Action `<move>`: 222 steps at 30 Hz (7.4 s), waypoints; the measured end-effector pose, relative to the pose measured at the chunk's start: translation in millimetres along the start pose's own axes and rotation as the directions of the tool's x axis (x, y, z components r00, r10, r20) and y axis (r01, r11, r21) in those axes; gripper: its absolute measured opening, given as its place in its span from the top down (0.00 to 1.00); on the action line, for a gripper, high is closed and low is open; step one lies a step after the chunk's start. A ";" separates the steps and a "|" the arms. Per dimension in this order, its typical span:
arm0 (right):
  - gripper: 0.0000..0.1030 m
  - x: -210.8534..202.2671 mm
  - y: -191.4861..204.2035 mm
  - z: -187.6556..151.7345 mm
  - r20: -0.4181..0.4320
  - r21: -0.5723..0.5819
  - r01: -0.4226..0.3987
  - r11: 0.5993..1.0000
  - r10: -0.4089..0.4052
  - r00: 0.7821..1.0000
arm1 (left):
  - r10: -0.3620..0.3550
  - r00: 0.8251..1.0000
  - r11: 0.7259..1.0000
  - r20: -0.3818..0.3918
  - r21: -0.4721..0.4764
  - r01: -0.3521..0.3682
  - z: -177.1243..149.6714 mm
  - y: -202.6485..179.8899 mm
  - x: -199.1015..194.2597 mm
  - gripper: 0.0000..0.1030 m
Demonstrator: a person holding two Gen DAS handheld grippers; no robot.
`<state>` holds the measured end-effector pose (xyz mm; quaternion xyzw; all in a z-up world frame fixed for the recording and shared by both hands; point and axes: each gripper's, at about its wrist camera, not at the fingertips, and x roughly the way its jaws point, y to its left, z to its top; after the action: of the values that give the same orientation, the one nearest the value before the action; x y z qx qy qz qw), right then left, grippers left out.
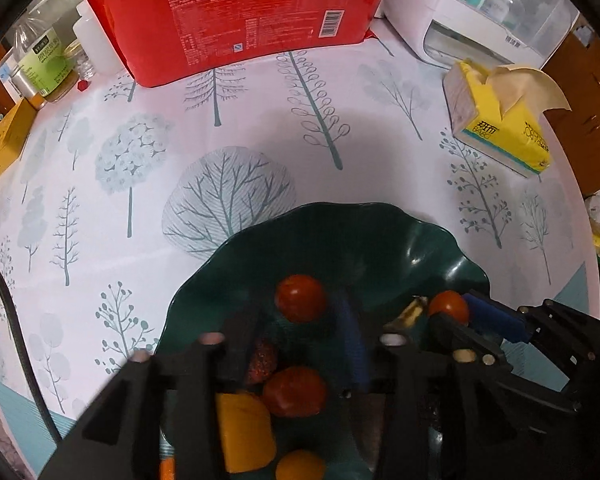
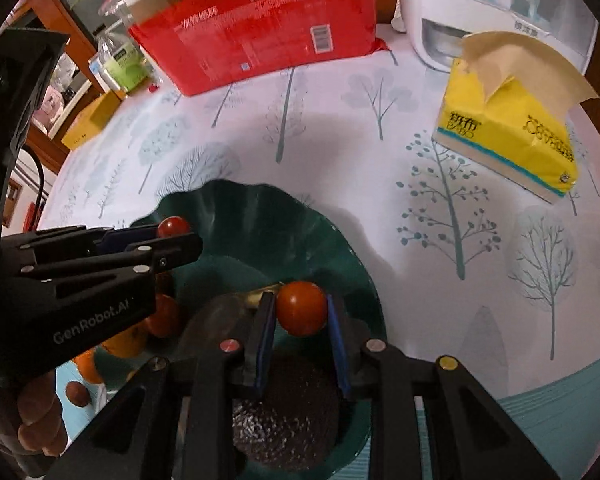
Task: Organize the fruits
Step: 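Open both tools to drop the cherry tomatoes onto the plate, then move both tools back toward the tangerines and lychee on the cloth, then grasp the stemmed tangerine with the left tool while the right tool grasps the lychee, then carry the tangerine and lychee with both tools over the green plate, then open the left tool to drop the tangerine while the right tool releases the lychee, then lift both tools away and move the right tool toward the last tangerine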
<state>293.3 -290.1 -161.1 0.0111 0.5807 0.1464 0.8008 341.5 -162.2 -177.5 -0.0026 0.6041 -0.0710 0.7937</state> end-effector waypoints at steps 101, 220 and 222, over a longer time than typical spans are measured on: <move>0.70 15.1 225.8 -155.5 0.039 0.123 0.037 0.992 -0.042 0.998 | -0.210 0.963 0.805 -0.171 0.529 0.270 -138.4 154.6 -35.8 0.30; 0.47 -132.0 140.1 -105.5 0.289 0.201 0.170 0.965 -0.225 0.931 | -0.220 0.967 0.907 0.125 0.392 0.156 -77.3 24.4 -159.8 0.23; 0.47 -147.6 149.8 -111.7 0.310 0.197 0.179 0.964 -0.235 0.921 | -0.233 0.962 0.905 0.142 0.393 0.162 -84.2 28.4 -176.8 0.23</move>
<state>114.1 -200.4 -32.6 0.0400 0.4461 0.0081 0.8940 217.9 -106.7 -33.3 0.0822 0.4990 -0.2658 0.8207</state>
